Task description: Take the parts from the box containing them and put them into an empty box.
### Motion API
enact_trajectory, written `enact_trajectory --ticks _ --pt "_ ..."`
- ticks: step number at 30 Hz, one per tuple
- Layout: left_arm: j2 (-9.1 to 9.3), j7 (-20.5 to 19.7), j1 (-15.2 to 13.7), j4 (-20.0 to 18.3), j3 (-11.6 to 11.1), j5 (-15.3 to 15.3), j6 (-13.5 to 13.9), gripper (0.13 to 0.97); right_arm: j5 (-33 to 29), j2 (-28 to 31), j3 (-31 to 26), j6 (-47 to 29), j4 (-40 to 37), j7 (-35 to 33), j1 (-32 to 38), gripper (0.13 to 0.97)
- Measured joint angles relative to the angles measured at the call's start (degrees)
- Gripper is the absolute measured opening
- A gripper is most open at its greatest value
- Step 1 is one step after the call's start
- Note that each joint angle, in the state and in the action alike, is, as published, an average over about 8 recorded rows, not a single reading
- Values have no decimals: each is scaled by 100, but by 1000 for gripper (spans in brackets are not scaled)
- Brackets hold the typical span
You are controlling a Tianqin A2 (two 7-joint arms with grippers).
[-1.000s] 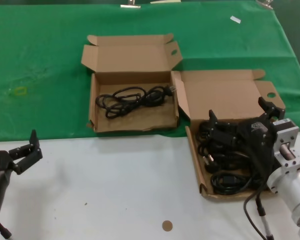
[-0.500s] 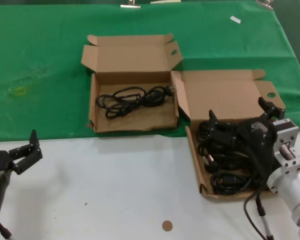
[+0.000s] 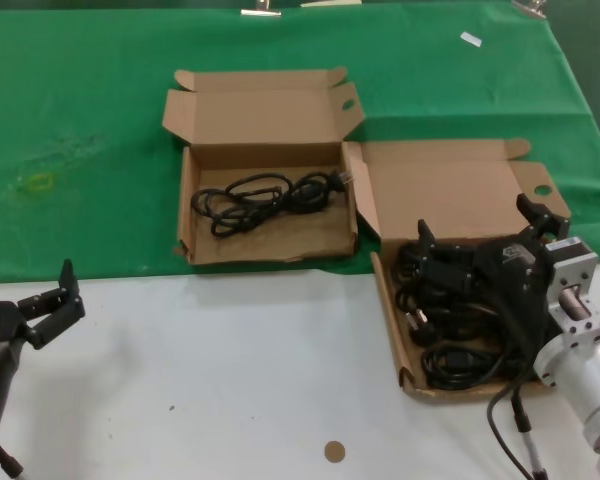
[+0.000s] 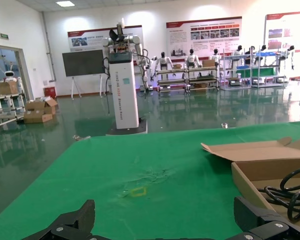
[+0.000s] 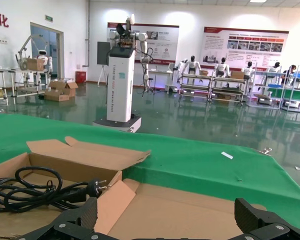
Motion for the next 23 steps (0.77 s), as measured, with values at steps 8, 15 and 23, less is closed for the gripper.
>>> enact_trajectory --ticks 8,15,23 --pt "0 0 0 0 0 0 0 966 0 0 0 0 0 0 0 966" --pt "0 0 0 0 0 0 0 966 0 0 0 0 0 0 0 966" --pt "0 0 0 0 0 0 0 966 0 0 0 0 0 0 0 966"
